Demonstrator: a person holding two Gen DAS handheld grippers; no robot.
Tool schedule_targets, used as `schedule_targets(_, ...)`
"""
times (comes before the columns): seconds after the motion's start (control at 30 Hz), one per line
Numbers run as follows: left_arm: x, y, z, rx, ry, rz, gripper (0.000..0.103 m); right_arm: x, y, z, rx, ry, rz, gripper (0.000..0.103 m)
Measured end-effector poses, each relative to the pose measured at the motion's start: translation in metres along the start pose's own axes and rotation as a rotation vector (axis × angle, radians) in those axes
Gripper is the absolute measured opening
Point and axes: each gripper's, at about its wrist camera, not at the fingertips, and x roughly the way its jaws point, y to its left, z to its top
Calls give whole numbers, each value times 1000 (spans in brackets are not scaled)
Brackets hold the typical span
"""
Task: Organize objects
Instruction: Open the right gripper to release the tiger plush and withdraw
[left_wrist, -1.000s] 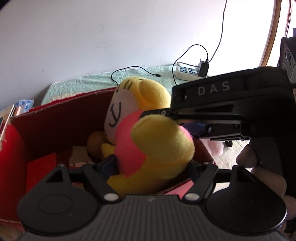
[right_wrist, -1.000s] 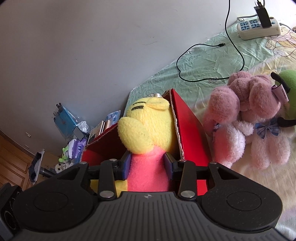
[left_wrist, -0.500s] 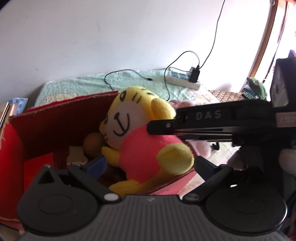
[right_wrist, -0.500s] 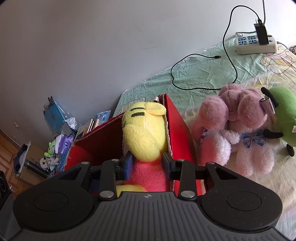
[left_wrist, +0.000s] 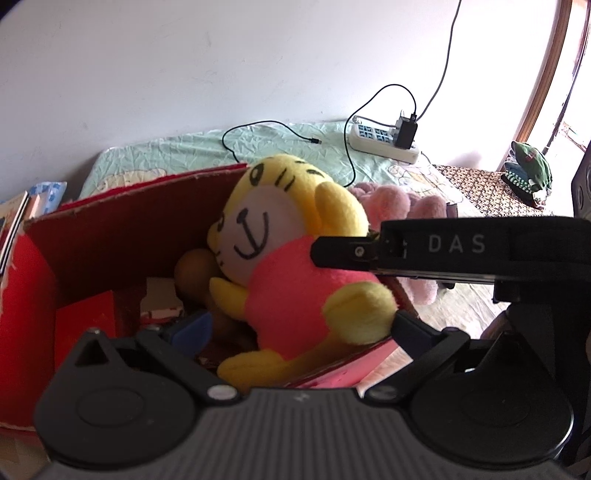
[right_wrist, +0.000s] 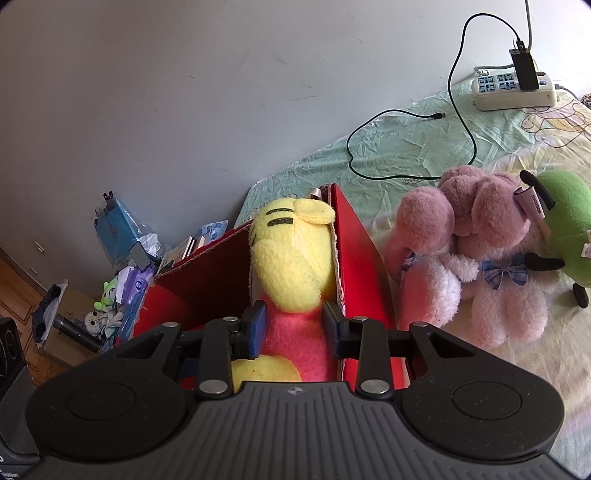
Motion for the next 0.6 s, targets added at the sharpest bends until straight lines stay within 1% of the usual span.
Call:
schedule_targets(0.27,0,-5,0,-1,3,3,103,0,4,-6,-41,-33,-9,35)
schedule_targets(0.43,0,-4,1,-23,12,-7,103,0,4,-7,-35,-47,-8,34)
schedule_targets(0.6,0,-5,0,-24,10,-5,103,0,5,-10,-35,-62,-11,34)
